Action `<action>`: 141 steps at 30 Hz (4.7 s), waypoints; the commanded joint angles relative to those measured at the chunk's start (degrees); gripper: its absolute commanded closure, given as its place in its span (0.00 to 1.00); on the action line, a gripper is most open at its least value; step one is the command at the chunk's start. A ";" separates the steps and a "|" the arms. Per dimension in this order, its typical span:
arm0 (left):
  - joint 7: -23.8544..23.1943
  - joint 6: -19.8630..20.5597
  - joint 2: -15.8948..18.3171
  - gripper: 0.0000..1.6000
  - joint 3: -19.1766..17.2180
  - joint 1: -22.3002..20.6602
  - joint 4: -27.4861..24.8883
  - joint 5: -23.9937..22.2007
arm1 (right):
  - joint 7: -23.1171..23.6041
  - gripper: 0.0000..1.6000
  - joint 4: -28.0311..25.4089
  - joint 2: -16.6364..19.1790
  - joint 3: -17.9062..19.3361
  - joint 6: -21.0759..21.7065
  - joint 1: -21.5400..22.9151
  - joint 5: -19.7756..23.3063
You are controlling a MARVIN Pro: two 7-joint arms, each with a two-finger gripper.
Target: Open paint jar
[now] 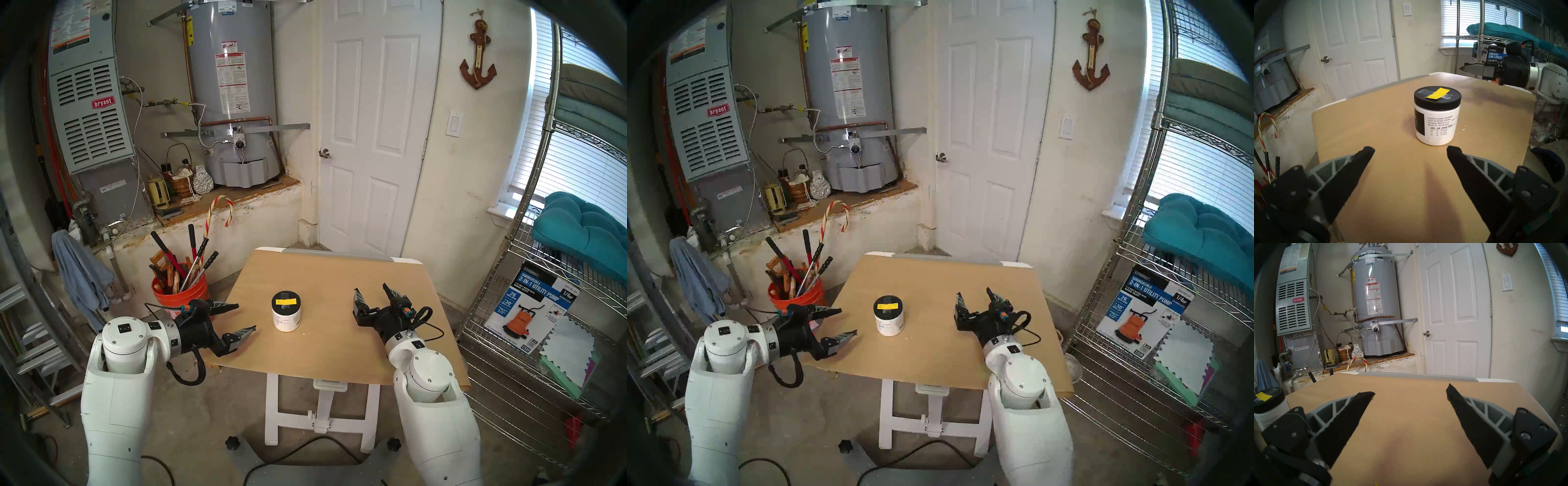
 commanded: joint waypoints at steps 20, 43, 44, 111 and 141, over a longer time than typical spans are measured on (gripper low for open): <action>-4.71 -1.74 2.95 0.00 5.68 -8.01 6.48 0.17 | -0.01 0.00 -1.24 0.01 -0.06 -0.20 0.52 -0.08; -3.73 -6.67 1.21 0.00 13.94 -19.73 19.98 3.08 | -0.01 0.00 -1.21 0.01 -0.07 -0.23 0.54 -0.06; -4.24 -6.93 0.97 0.00 13.91 -20.16 20.71 2.49 | -0.01 0.00 -1.21 0.01 -0.07 -0.23 0.54 -0.06; -7.36 -14.85 -6.32 0.63 23.55 -37.22 44.37 4.26 | -0.01 0.00 -1.17 0.02 -0.07 -0.25 0.55 -0.04; -9.93 -18.00 -6.00 0.00 26.79 -40.27 50.01 3.71 | -0.03 0.00 -1.26 0.02 -0.08 -0.19 0.51 -0.07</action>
